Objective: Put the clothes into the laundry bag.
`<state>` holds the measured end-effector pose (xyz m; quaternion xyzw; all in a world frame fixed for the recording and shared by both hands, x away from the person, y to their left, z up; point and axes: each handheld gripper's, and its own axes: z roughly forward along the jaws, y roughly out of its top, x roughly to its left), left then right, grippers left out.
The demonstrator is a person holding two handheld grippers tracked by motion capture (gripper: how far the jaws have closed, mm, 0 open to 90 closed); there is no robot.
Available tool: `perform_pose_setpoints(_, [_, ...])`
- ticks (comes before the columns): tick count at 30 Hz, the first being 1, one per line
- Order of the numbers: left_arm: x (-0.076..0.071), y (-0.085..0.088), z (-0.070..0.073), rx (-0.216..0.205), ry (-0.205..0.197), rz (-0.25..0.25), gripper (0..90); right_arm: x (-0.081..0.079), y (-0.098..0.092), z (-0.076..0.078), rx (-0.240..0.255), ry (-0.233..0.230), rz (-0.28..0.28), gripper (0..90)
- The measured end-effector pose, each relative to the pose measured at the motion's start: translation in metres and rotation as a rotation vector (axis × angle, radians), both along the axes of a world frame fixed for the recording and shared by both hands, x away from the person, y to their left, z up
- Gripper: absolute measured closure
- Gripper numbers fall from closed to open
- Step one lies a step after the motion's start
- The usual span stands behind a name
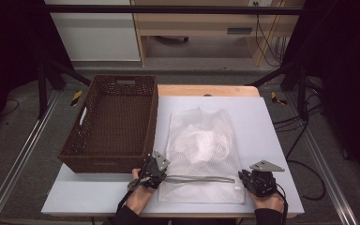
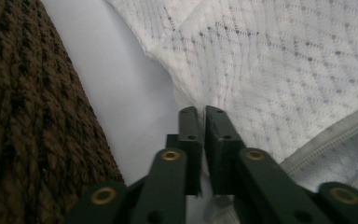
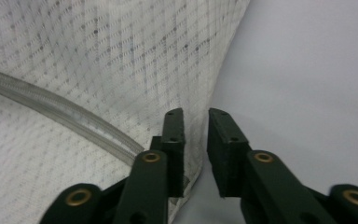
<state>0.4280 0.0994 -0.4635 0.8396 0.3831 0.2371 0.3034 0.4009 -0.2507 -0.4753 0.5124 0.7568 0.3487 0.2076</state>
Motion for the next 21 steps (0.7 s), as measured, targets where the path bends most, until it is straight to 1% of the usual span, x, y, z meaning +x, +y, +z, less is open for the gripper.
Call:
perform_pose_setpoints(2, [-0.006,0.006,0.006,-0.041,-0.003,-0.012,73.4,-0.001,-0.004,0.0,0.025,-0.015,-0.012,71.5])
perform_pose_setpoints(3, [-0.01,0.011,0.009,-0.071,0.003,-0.023,70.6,-0.001,-0.006,0.0,0.031,-0.021,-0.017,70.4])
perform_pose_setpoints(4, [-0.014,0.015,0.011,-0.1,0.01,-0.027,68.2,-0.002,-0.008,0.001,0.043,-0.019,-0.022,70.1])
perform_pose_setpoints(5, [-0.019,0.02,0.014,-0.12,0.022,-0.038,66.2,-0.002,-0.009,0.0,0.044,-0.019,-0.021,69.9])
perform_pose_setpoints(6, [-0.024,0.025,0.015,-0.151,0.035,-0.046,64.5,-0.002,-0.01,0.0,0.047,-0.016,-0.025,69.6])
perform_pose_setpoints(9, [-0.037,0.038,0.011,-0.211,0.08,-0.055,62.1,-0.001,-0.009,-0.003,0.053,0.011,-0.013,69.0])
perform_pose_setpoints(11, [-0.042,0.04,0.005,-0.248,0.11,-0.066,62.1,-0.001,-0.007,-0.005,0.054,0.027,-0.006,69.0])
perform_pose_setpoints(13, [-0.043,0.037,-0.001,-0.236,0.122,-0.072,62.5,0.0,-0.006,-0.006,0.06,0.037,0.003,69.1])
perform_pose_setpoints(15, [-0.042,0.031,-0.009,-0.228,0.146,-0.077,62.5,0.0,-0.005,-0.007,0.067,0.036,0.006,69.0])
perform_pose_setpoints(17, [-0.041,0.026,-0.014,-0.197,0.156,-0.077,63.9,0.0,-0.005,-0.007,0.068,0.034,0.01,70.2])
perform_pose_setpoints(18, [-0.042,0.025,-0.014,-0.195,0.139,-0.068,65.0,0.0,-0.004,-0.007,0.068,0.035,0.01,71.6])
perform_pose_setpoints(21, [-0.043,0.023,-0.014,-0.16,0.116,-0.044,75.4,0.0,-0.002,-0.007,0.068,0.041,0.016,79.6])
